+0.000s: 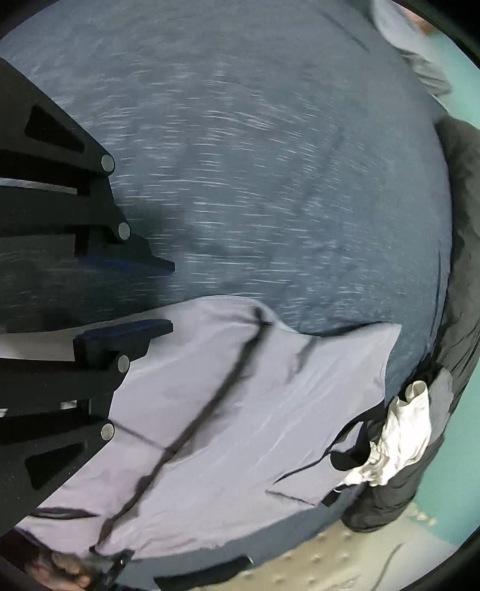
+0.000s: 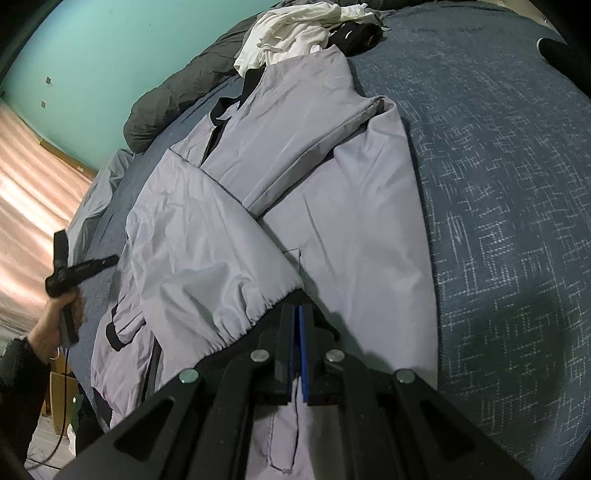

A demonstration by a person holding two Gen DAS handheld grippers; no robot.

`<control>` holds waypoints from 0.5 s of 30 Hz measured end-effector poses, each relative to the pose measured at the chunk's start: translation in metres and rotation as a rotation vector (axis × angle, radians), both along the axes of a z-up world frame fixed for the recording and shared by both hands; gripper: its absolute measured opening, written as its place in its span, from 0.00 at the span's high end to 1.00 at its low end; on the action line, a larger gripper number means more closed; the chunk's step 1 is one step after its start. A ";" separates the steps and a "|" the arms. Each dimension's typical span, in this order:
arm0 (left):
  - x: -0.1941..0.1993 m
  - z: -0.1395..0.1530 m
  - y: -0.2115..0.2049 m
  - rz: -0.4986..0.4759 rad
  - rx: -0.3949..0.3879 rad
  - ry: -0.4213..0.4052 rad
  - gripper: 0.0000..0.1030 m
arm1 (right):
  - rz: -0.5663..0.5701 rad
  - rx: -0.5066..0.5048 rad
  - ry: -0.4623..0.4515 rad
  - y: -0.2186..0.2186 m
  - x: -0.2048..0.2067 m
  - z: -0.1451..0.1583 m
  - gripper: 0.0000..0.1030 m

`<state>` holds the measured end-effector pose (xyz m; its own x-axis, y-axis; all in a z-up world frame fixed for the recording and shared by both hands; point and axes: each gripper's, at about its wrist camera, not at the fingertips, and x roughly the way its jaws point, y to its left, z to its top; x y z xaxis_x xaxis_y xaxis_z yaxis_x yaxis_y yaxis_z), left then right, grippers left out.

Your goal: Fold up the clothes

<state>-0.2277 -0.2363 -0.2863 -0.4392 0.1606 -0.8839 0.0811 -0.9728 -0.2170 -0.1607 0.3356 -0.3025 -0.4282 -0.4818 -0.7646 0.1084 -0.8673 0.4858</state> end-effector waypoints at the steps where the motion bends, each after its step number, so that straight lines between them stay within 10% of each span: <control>1: 0.006 -0.002 0.001 0.002 0.008 -0.003 0.74 | -0.001 0.002 0.000 0.000 0.000 0.000 0.98; 15: 0.061 -0.007 0.010 -0.012 0.068 -0.036 0.73 | -0.031 0.014 -0.027 0.001 0.002 0.001 0.98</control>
